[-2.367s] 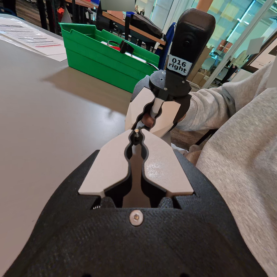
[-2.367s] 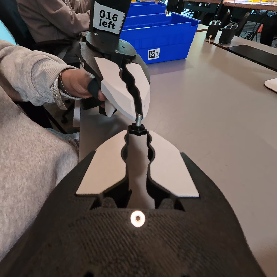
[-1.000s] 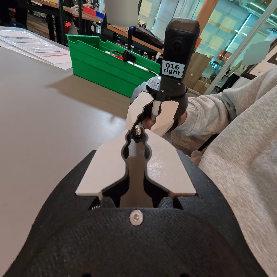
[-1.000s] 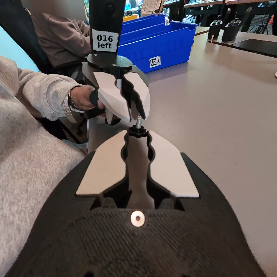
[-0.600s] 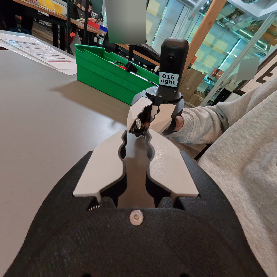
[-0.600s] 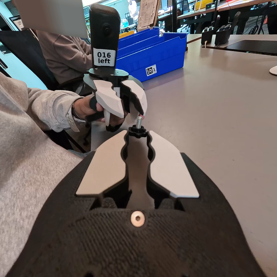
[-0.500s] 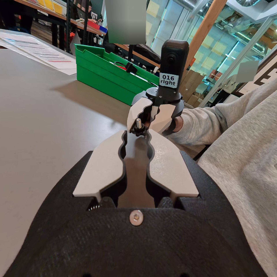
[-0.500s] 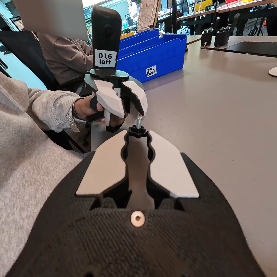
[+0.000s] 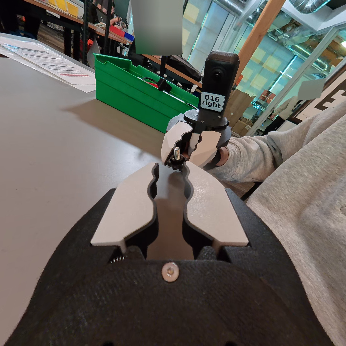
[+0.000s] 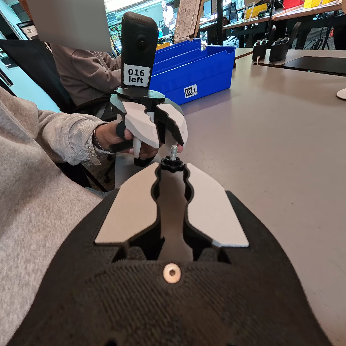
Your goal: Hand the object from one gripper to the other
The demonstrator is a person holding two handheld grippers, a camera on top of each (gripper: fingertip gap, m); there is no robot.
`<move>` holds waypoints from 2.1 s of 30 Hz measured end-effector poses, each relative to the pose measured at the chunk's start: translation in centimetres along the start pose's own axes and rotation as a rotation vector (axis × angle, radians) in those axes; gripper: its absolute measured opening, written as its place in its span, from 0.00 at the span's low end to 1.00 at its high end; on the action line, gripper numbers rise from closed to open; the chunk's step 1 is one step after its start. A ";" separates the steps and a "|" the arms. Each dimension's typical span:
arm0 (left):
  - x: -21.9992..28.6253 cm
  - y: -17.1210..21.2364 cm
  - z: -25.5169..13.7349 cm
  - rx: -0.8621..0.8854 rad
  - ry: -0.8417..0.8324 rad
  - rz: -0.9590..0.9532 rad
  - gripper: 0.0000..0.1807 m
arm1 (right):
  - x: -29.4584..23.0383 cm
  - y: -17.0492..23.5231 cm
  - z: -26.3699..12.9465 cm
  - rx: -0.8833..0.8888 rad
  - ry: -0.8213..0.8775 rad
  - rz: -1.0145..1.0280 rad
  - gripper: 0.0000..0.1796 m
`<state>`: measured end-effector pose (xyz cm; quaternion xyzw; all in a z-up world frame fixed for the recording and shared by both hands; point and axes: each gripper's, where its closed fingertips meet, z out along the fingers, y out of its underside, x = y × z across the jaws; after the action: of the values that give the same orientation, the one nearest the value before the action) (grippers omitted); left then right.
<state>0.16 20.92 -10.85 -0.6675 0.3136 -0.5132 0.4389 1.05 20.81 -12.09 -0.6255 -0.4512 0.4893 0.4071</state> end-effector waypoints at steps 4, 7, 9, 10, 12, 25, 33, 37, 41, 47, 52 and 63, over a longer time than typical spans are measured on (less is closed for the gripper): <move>0.0 0.0 0.0 0.002 0.001 -0.005 0.13 | -0.1 0.0 0.0 0.000 -0.003 -0.002 0.13; 0.0 0.0 0.0 0.001 0.004 -0.010 0.13 | -0.1 0.0 0.0 0.001 -0.004 -0.003 0.13; 0.0 0.1 0.0 0.000 0.005 -0.012 0.14 | -0.1 0.0 0.0 0.002 -0.005 -0.003 0.13; 0.0 0.1 0.0 0.000 0.006 -0.013 0.14 | -0.1 0.0 0.0 0.002 -0.005 -0.003 0.13; 0.0 0.1 0.0 0.000 0.006 -0.014 0.14 | -0.1 0.0 0.0 0.002 -0.005 -0.004 0.13; -0.2 0.2 0.1 -0.006 0.003 -0.022 0.14 | -0.1 -0.1 0.0 0.005 -0.006 -0.004 0.13; -0.4 0.3 0.1 -0.011 -0.001 -0.031 0.14 | -0.2 -0.1 0.0 0.006 -0.006 -0.006 0.13; -0.4 0.3 0.1 -0.007 -0.003 -0.029 0.14 | 0.0 -0.3 -0.2 0.014 0.001 -0.010 0.13; -0.4 0.2 0.0 -0.002 -0.007 -0.020 0.14 | 0.2 -0.7 -0.5 0.037 0.002 0.008 0.13; -0.4 -0.8 -0.5 0.015 -0.114 0.197 0.16 | -0.5 -2.1 -0.8 0.148 -0.126 0.300 0.13; 1.2 -0.6 0.1 0.000 -0.088 0.362 0.20 | -0.9 -1.8 -0.8 0.141 -0.230 0.482 0.13; 2.0 0.9 1.1 -0.083 -0.139 0.676 0.23 | -3.0 -0.2 -0.1 0.021 -0.446 0.767 0.13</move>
<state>1.82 19.07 -10.91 -0.5766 0.5069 -0.2786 0.5770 0.75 17.94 -11.14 -0.6226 -0.2583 0.7325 0.0951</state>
